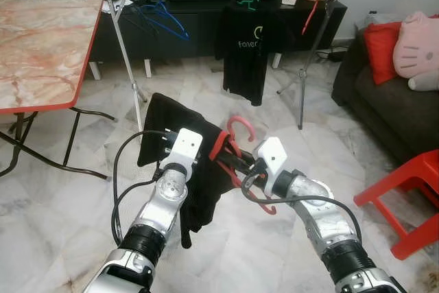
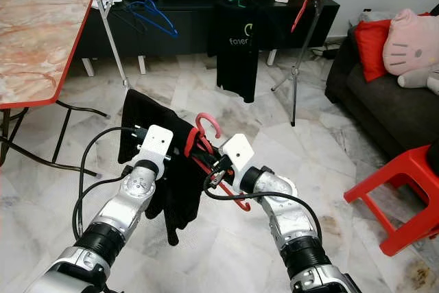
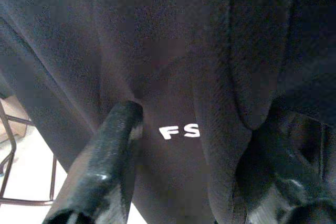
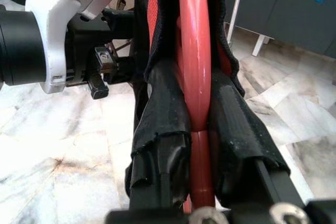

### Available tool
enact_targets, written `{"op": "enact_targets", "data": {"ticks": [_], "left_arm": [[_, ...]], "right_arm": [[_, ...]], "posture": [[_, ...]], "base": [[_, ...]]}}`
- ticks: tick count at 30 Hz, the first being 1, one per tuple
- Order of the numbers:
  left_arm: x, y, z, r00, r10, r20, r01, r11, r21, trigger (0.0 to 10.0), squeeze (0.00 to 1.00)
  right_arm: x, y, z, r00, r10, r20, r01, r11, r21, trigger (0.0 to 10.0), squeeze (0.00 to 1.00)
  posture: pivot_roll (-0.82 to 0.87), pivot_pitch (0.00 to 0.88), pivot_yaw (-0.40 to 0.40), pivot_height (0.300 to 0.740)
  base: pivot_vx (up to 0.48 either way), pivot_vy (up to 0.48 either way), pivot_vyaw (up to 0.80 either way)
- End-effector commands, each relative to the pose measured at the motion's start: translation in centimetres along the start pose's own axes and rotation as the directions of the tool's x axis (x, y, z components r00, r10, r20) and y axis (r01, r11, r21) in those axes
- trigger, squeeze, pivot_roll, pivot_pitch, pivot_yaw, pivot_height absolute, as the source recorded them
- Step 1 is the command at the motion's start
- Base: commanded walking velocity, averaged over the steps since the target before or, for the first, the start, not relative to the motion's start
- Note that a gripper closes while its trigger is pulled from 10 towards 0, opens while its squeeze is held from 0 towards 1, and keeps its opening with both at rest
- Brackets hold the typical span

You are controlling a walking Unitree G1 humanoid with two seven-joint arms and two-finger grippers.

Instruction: Hang hanger

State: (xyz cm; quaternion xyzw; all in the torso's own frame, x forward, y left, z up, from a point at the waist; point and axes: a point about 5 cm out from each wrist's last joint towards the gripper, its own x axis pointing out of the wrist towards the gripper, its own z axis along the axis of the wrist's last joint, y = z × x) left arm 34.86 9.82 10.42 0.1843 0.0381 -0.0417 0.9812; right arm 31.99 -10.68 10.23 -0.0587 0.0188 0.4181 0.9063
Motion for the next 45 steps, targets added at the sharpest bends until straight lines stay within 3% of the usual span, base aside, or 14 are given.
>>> {"op": "enact_targets", "data": {"ticks": [1,16,32,36,40,45], "left_arm": [[0.1,-0.2,0.4,1.0,-0.016,0.015,0.016,1.0,0.011,0.0,0.0],[0.1,-0.4,0.4,0.998,-0.052,0.03,0.05,0.998,0.038,0.0,0.0],[0.1,0.3,0.6,0.999,-0.012,0.037,0.012,1.0,0.012,0.0,0.0],[0.2,0.9,1.3,0.998,0.031,0.059,-0.027,0.997,-0.074,0.0,0.0],[0.5,1.7,2.2,0.993,0.063,0.099,-0.056,0.996,-0.074,0.0,0.0],[0.5,2.2,2.3,0.991,0.086,0.101,-0.077,0.993,-0.09,0.0,0.0]], "right_arm": [[-0.2,-0.3,0.6,1.0,-0.012,0.029,0.013,1.0,-0.02,0.0,0.0],[-0.2,-0.3,0.3,1.0,-0.012,0.008,0.012,0.999,-0.033,0.0,0.0],[-2.2,-0.9,-1.1,0.997,0.002,-0.076,-0.006,0.998,-0.056,0.0,0.0],[-3.2,-0.4,-2.0,0.985,0.074,-0.153,-0.081,0.996,-0.039,0.0,0.0],[-5.7,0.5,-3.7,0.947,0.191,-0.26,-0.202,0.979,-0.017,0.0,0.0],[-8.2,-0.1,-4.7,0.924,0.17,-0.342,-0.178,0.984,0.009,0.0,0.0]], "posture": [[-0.04,0.0,-0.088,0.74],[-0.03,0.0,-0.082,0.74],[-0.04,0.0,-0.085,0.74],[-0.04,0.0,-0.086,0.74],[-0.04,0.0,-0.088,0.74],[-0.06,0.0,-0.085,0.74]], "base": [[0.0,0.0,0.0],[0.0,0.0,0.0],[0.0,0.0,0.0],[0.0,0.0,0.0],[0.0,0.0,0.0],[0.0,0.0,0.0]]}}
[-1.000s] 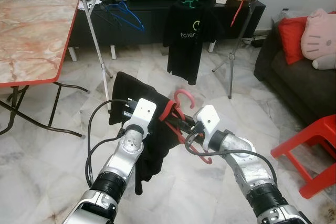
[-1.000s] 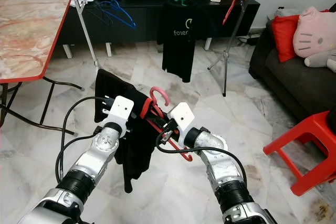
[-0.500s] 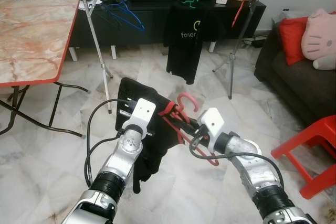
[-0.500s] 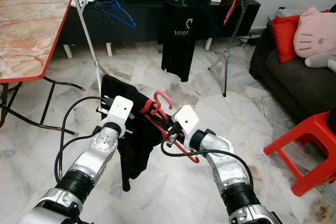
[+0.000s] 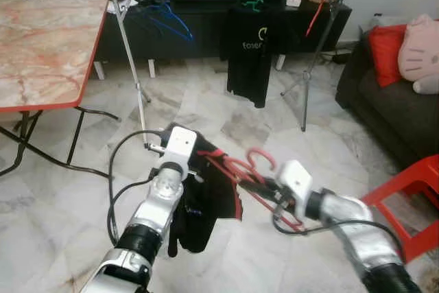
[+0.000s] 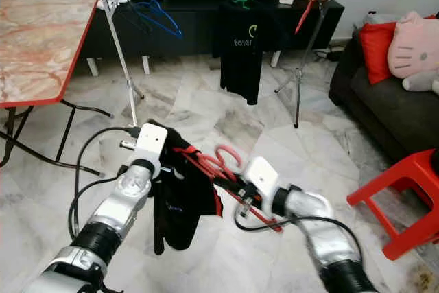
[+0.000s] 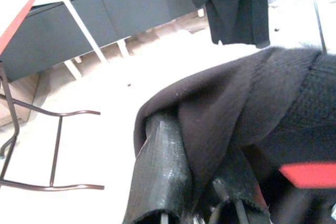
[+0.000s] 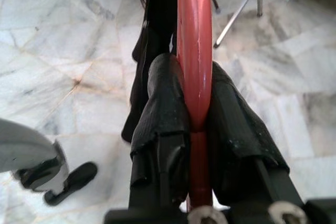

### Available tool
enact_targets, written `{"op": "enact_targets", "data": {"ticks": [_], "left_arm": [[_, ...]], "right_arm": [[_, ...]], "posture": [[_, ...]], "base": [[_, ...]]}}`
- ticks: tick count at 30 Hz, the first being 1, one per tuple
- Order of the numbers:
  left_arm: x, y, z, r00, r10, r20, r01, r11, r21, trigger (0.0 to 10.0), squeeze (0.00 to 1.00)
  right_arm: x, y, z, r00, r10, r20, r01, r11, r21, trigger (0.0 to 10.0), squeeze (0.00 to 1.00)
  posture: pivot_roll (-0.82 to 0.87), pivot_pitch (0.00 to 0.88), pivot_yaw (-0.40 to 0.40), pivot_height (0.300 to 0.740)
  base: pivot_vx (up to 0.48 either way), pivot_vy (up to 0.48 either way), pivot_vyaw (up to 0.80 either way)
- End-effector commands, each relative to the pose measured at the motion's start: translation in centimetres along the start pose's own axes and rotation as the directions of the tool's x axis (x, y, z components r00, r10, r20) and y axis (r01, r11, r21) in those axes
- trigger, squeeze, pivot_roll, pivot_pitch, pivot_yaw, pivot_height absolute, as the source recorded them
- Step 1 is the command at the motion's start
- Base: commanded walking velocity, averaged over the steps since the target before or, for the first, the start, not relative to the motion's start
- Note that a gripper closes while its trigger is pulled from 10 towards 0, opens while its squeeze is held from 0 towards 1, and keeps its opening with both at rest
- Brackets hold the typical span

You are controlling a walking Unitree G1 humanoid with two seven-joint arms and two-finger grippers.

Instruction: Hang hanger

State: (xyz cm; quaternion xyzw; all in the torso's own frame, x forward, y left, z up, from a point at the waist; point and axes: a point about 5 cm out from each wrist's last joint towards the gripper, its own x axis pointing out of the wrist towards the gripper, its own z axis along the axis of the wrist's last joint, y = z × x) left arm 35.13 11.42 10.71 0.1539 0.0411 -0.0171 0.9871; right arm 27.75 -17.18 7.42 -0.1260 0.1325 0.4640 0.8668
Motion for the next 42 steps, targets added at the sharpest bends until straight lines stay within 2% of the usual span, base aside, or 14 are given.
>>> {"op": "enact_targets", "data": {"ticks": [1,10,19,26,28,32,35,36,37,38,39,40,41,42], "left_arm": [[0.4,0.4,2.6,0.993,0.034,0.117,-0.031,0.999,-0.027,0.0,0.0],[0.3,0.7,3.5,0.987,0.047,0.152,-0.04,0.998,-0.05,0.0,0.0],[0.2,1.5,1.9,0.994,0.07,0.089,-0.07,0.998,-0.004,0.0,0.0],[0.2,4.7,-0.3,0.985,0.171,0.01,-0.171,0.984,0.04,0.0,0.0],[-0.1,6.7,-1.3,0.976,0.218,-0.014,-0.217,0.974,0.068,0.0,0.0],[-0.6,8.4,-2.4,0.966,0.253,-0.047,-0.248,0.964,0.093,0.0,0.0],[-1.4,9.9,-4.0,0.952,0.29,-0.094,-0.279,0.954,0.114,4.9,0.0],[-1.7,10.2,-4.4,0.949,0.297,-0.108,-0.285,0.952,0.113,8.2,0.0],[-1.8,10.3,-4.8,0.946,0.3,-0.12,-0.287,0.951,0.11,10.0,0.0],[-1.8,10.3,-4.8,0.946,0.3,-0.12,-0.287,0.951,0.11,10.0,0.0],[-2.1,10.1,-5.2,0.954,0.269,-0.13,-0.26,0.962,0.083,10.0,0.0],[-2.1,9.9,-5.2,0.96,0.249,-0.129,-0.242,0.968,0.067,10.0,0.0],[-2.2,9.2,-5.1,0.973,0.199,-0.113,-0.194,0.979,0.056,10.0,0.0],[-2.1,8.1,-4.6,0.989,0.123,-0.078,-0.123,0.992,0.014,10.0,0.0]], "right_arm": [[-0.4,0.7,-1.3,0.995,0.054,-0.087,-0.053,0.999,0.012,0.0,0.0],[-2.3,0.5,-4.1,0.977,-0.031,-0.21,0.047,0.996,0.072,0.0,0.0],[-4.0,1.2,-3.6,0.984,0.049,-0.17,-0.03,0.993,0.113,0.0,0.0],[-4.8,3.3,-2.4,0.978,0.198,-0.071,-0.183,0.966,0.18,0.0,0.0],[-4.7,2.7,-2.0,0.995,0.1,-0.018,-0.095,0.975,0.202,0.0,0.0],[-4.8,1.7,-2.3,0.999,-0.031,0.014,0.026,0.968,0.251,0.0,0.0],[-5.0,0.9,-3.1,0.981,-0.186,0.049,0.16,0.929,0.335,0.0,0.0],[-5.1,0.5,-3.5,0.967,-0.251,0.039,0.218,0.901,0.375,0.0,0.0],[-5.2,-0.1,-4.1,0.946,-0.325,0.019,0.29,0.868,0.403,0.6,0.0],[-5.2,-0.1,-4.1,0.946,-0.325,0.019,0.29,0.868,0.403,0.6,0.0],[-5.5,-1.0,-6.0,0.882,-0.464,-0.075,0.442,0.764,0.47,4.8,0.0],[-5.6,-1.3,-6.8,0.853,-0.508,-0.125,0.499,0.719,0.484,4.8,0.0],[-5.6,-1.5,-8.2,0.796,-0.564,-0.219,0.591,0.645,0.485,10.0,0.0],[-5.8,-1.5,-9.5,0.735,-0.602,-0.314,0.668,0.56,0.49,10.0,0.0]], "posture": [[-0.06,0.0,-0.085,0.74],[-0.06,0.0,-0.075,0.74],[-0.07,0.0,-0.068,0.74],[-0.07,0.0,-0.065,0.74],[-0.07,0.0,-0.059,0.74],[-0.08,0.0,-0.052,0.74],[-0.07,0.0,-0.042,0.74],[-0.08,0.0,-0.04,0.74],[-0.08,0.0,-0.038,0.74],[-0.08,0.0,-0.038,0.74],[-0.07,0.0,-0.033,0.74],[-0.07,0.0,-0.033,0.74],[-0.07,0.0,-0.028,0.74],[-0.07,0.0,-0.028,0.74]], "base": [[0.0,0.0,0.0],[0.0,0.0,0.0],[0.0,0.0,0.0],[0.0,0.0,0.0],[0.0,0.0,0.0],[0.0,0.0,0.0],[0.0,0.0,0.0],[0.0,0.0,0.0],[0.0,0.0,0.0],[0.0,0.0,0.0],[0.0,0.0,0.0],[0.0,0.0,0.0],[0.0,0.0,0.0],[0.0,0.0,0.0]]}}
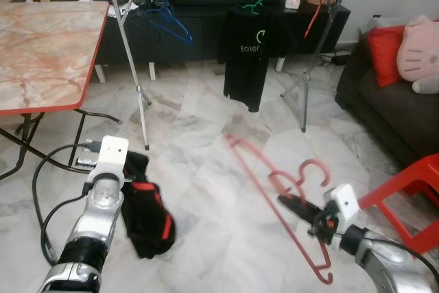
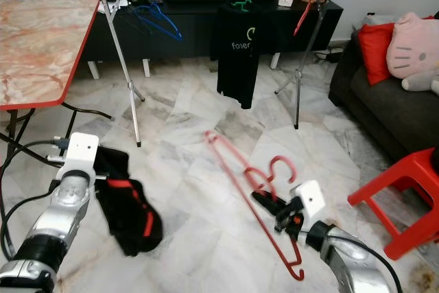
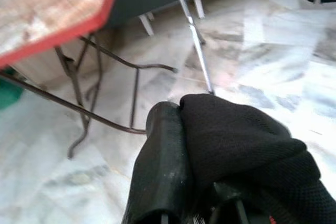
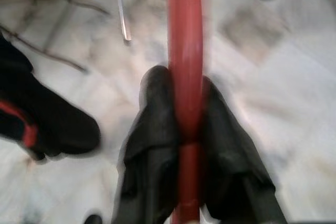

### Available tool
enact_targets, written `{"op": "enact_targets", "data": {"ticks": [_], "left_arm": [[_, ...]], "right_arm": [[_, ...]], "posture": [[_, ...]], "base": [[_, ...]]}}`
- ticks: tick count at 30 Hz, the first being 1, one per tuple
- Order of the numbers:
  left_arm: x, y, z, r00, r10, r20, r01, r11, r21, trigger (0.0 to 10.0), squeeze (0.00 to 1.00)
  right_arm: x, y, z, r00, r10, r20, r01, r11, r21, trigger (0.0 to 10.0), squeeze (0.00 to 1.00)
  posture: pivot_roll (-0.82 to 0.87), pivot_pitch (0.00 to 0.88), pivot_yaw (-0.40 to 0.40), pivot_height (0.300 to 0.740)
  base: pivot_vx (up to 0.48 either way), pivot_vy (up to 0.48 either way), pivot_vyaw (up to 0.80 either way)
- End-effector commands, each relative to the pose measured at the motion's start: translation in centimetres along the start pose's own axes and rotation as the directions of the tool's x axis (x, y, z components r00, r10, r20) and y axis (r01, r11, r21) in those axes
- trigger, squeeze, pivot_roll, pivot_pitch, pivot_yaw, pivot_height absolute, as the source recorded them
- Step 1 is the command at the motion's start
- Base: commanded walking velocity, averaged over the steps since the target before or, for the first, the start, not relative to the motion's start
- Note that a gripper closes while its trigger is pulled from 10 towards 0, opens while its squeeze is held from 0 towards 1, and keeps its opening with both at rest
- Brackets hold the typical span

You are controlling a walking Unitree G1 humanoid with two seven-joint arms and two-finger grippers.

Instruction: Hang hanger

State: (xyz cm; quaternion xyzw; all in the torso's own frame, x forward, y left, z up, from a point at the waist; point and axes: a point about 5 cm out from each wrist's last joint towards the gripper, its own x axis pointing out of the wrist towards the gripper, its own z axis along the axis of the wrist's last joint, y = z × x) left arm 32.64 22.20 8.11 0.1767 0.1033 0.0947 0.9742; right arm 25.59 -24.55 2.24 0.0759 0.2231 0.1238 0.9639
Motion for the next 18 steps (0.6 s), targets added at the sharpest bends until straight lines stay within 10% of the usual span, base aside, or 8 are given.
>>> {"op": "enact_targets", "data": {"ticks": [1,3,7,18], "left_arm": [[-0.4,-2.0,1.9,0.985,-0.133,0.111,0.139,0.989,-0.049,10.0,0.0],[-0.5,-2.5,2.2,0.978,-0.165,0.13,0.174,0.983,-0.062,10.0,0.0],[-3.1,-7.5,4.7,0.846,-0.442,0.298,0.489,0.865,-0.107,10.0,0.0],[-4.4,-10.1,6.1,0.783,-0.508,0.359,0.587,0.795,-0.153,10.0,0.0]], "right_arm": [[-0.3,-1.8,-2.4,0.971,-0.217,-0.104,0.224,0.973,0.06,10.0,0.0],[-0.3,-2.1,-2.9,0.957,-0.258,-0.131,0.269,0.96,0.072,10.0,0.0],[-0.9,-2.3,-6.1,0.876,-0.438,-0.204,0.463,0.881,0.1,10.0,0.0],[-3.5,1.4,-14.2,0.742,-0.469,-0.479,0.569,0.818,0.081,10.0,0.0]], "posture": [[-0.07,0.0,-0.028,0.74],[-0.07,0.0,-0.028,0.74],[-0.06,0.0,-0.014,0.74],[-0.05,0.0,0.013,0.74]], "base": [[0.0,0.0,0.0],[0.0,0.0,0.0],[0.0,0.0,0.0],[0.0,0.0,0.0]]}}
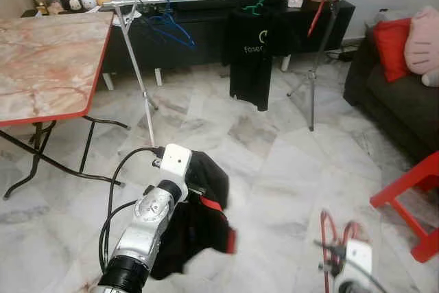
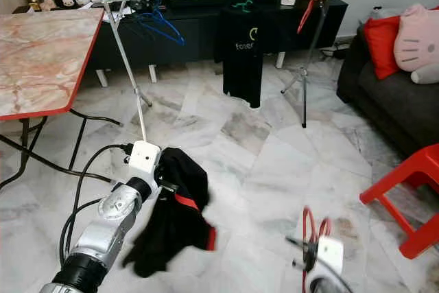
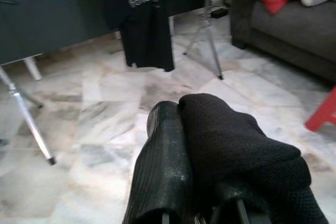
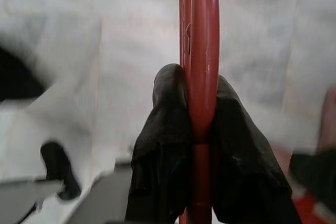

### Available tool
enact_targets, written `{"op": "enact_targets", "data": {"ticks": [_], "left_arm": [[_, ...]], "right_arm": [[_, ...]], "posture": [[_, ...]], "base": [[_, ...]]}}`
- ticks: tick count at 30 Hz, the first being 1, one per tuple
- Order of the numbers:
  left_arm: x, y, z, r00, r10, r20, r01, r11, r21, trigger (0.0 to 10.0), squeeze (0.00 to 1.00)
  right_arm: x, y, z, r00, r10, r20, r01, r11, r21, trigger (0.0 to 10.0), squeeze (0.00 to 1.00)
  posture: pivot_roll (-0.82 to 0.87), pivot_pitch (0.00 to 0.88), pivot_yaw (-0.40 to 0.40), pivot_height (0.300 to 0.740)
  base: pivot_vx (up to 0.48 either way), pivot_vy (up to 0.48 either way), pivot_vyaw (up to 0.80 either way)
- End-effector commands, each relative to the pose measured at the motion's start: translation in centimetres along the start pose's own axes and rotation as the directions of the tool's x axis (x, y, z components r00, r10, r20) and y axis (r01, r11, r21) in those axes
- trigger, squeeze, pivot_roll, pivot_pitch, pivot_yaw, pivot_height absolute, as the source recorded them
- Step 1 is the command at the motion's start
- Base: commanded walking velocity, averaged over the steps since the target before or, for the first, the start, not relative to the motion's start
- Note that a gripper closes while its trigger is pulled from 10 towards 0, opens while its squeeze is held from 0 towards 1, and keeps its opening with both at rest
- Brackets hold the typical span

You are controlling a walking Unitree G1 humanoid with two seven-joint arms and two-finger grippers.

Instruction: Hang hanger

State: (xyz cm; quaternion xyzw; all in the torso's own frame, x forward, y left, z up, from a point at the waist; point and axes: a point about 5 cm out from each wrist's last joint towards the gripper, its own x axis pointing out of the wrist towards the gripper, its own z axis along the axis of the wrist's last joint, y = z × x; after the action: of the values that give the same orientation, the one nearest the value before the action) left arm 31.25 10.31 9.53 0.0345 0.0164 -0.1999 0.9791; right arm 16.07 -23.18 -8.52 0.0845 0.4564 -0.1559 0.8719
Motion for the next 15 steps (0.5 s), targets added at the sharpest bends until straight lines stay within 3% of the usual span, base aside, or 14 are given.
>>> {"op": "enact_targets", "data": {"ticks": [1,6,10,14,15], "left_arm": [[0.1,-0.4,1.5,0.997,-0.024,0.07,0.026,0.999,-0.022,10.0,0.0],[0.6,-0.9,2.5,0.991,-0.037,0.127,0.043,0.998,-0.05,10.0,0.0],[0.7,-1.1,2.5,0.991,-0.038,0.124,0.046,0.997,-0.056,10.0,0.0],[0.6,-1.5,2.2,0.992,-0.058,0.108,0.064,0.997,-0.051,10.0,0.0],[0.5,-1.5,1.8,0.994,-0.055,0.094,0.059,0.997,-0.044,10.0,0.0]], "right_arm": [[0.0,0.2,-0.6,1.0,-0.021,-0.014,0.021,1.0,0.01,10.0,0.0],[-0.3,-0.3,-1.9,0.995,-0.077,-0.061,0.078,0.997,0.019,10.0,0.0],[-0.3,-0.3,-2.2,0.996,-0.05,-0.068,0.049,0.999,-0.019,10.0,0.0],[-0.5,-1.1,-2.6,0.997,-0.044,-0.06,0.046,0.998,0.041,10.0,0.0],[-0.7,-1.4,-3.1,0.996,-0.031,-0.088,0.032,0.999,0.004,10.0,0.0]], "posture": [[-0.05,0.0,0.016,0.74],[-0.07,0.0,0.019,0.74],[-0.07,0.0,0.018,0.74],[-0.06,0.0,0.016,0.74],[-0.06,0.0,0.014,0.74]], "base": [[0.0,0.0,0.0],[0.0,0.0,0.0],[0.0,0.0,0.0],[0.0,0.0,0.0],[0.0,0.0,0.0]]}}
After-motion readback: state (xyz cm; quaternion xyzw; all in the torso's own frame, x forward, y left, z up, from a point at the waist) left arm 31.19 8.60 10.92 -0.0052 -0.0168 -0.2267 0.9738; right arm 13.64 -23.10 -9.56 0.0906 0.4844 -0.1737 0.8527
